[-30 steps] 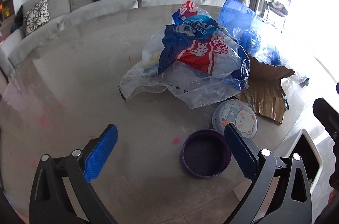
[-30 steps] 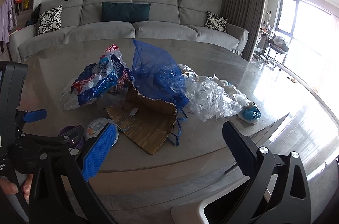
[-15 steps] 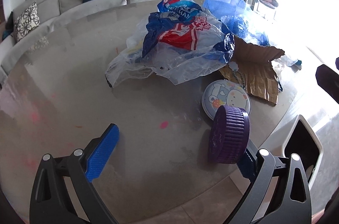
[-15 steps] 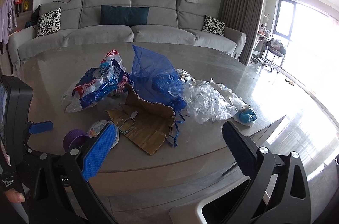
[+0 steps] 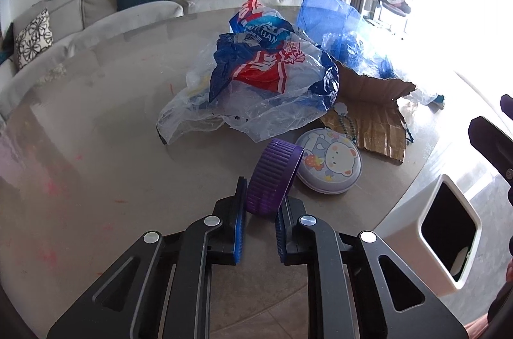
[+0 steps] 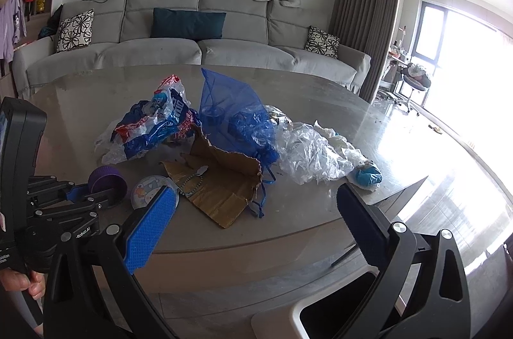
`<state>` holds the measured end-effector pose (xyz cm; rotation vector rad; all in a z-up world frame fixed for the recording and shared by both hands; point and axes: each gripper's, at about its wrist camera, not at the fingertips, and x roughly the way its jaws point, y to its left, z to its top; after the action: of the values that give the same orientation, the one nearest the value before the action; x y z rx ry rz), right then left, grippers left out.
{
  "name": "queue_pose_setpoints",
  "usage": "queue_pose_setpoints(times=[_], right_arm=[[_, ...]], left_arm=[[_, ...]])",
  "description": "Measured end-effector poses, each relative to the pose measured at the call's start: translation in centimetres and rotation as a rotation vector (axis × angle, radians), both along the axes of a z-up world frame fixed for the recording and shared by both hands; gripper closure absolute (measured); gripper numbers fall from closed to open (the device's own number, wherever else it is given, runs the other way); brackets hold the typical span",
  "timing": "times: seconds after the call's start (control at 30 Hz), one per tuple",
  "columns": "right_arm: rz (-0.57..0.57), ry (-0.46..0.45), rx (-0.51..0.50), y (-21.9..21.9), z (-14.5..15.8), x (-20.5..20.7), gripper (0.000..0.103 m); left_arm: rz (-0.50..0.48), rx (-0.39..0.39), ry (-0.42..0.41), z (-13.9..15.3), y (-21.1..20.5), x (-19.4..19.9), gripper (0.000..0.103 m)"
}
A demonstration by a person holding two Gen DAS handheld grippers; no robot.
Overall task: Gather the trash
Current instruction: 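Grasp the purple bottle cap with the left gripper and lift it, then grasp the round cartoon tin lid with the right gripper while the left holds the cap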
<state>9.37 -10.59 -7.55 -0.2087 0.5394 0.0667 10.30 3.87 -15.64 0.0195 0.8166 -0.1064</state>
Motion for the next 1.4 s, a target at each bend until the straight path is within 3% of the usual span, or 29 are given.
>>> queue_pose_setpoints(times=[0.4, 0.63, 0.9, 1.4], right_arm=[[0.053, -0.005, 0.065, 2.3, -0.4, 1.3, 0.003], [0.066, 0.008, 0.105, 4.2, -1.3, 2.4, 0.003], [0.054, 0.061, 0.095, 6.0, -4.4, 3.8, 0.003], [0.092, 0.123, 0.056, 8.4, -7.2, 4.7, 0.004]], left_arm=[[0.043, 0.074, -0.11, 5.9, 1.9, -1.4, 0.086], [0.038, 0.123, -0.143, 7.9, 3.9, -1.7, 0.086], [0.038, 0.129, -0.147, 7.1, 4.3, -2.1, 0.086], [0.056, 0.116, -0.109, 5.0, 5.4, -1.4, 0.086]])
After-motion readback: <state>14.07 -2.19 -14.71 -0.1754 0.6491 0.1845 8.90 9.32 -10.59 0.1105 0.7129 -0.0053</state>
